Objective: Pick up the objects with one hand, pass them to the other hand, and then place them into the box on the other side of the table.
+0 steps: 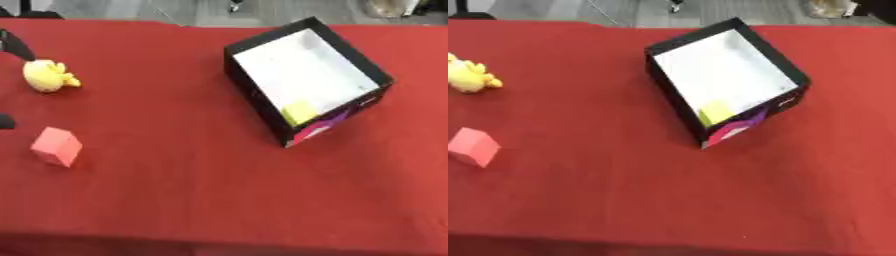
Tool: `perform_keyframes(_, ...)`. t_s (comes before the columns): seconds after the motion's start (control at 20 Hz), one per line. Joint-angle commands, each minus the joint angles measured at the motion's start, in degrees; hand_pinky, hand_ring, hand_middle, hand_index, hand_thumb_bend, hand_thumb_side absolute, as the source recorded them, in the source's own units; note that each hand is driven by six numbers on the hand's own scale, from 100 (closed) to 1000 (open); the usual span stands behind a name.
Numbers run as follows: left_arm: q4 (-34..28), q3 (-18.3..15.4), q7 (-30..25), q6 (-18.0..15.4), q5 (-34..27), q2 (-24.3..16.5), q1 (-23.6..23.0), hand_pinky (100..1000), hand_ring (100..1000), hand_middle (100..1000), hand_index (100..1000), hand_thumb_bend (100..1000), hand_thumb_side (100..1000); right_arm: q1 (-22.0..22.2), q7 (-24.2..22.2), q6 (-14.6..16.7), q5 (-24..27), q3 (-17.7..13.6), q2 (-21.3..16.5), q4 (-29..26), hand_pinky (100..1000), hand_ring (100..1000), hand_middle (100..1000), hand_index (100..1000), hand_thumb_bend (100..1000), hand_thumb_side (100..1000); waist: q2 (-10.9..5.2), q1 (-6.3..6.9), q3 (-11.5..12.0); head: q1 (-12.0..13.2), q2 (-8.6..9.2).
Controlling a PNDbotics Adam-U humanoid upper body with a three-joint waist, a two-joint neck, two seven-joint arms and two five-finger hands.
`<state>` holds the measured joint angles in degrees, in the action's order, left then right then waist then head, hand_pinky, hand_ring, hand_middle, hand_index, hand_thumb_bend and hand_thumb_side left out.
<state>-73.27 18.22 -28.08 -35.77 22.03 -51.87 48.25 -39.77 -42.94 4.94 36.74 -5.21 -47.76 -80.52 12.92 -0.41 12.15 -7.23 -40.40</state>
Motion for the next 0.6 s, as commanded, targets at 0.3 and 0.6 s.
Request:
perform_keyframes(0.3, 1.8, 2.0, -8.8, -1.0, -1.2, -1.0, 2.8, 892, 856, 762, 825, 704, 615, -0.5, 0.1, 0.6, -1.1, -1.0, -2.5, -0.2, 1000, 1000, 1000, 1000, 100, 464, -0.71, 0.54, 0.0, 0.2, 0.62)
perform_keyframes(0.6, 6.5, 3.3, -14.8, -0.7, -0.7, 1.4, 5.2, 896, 859, 764, 826, 725, 613, -0.4, 0.4, 0.8, -1.5, -0.9, -2.4, 0.0, 1000, 1000, 1000, 1000, 100, 462, -0.84, 0.6, -0.1, 0.1, 0.49)
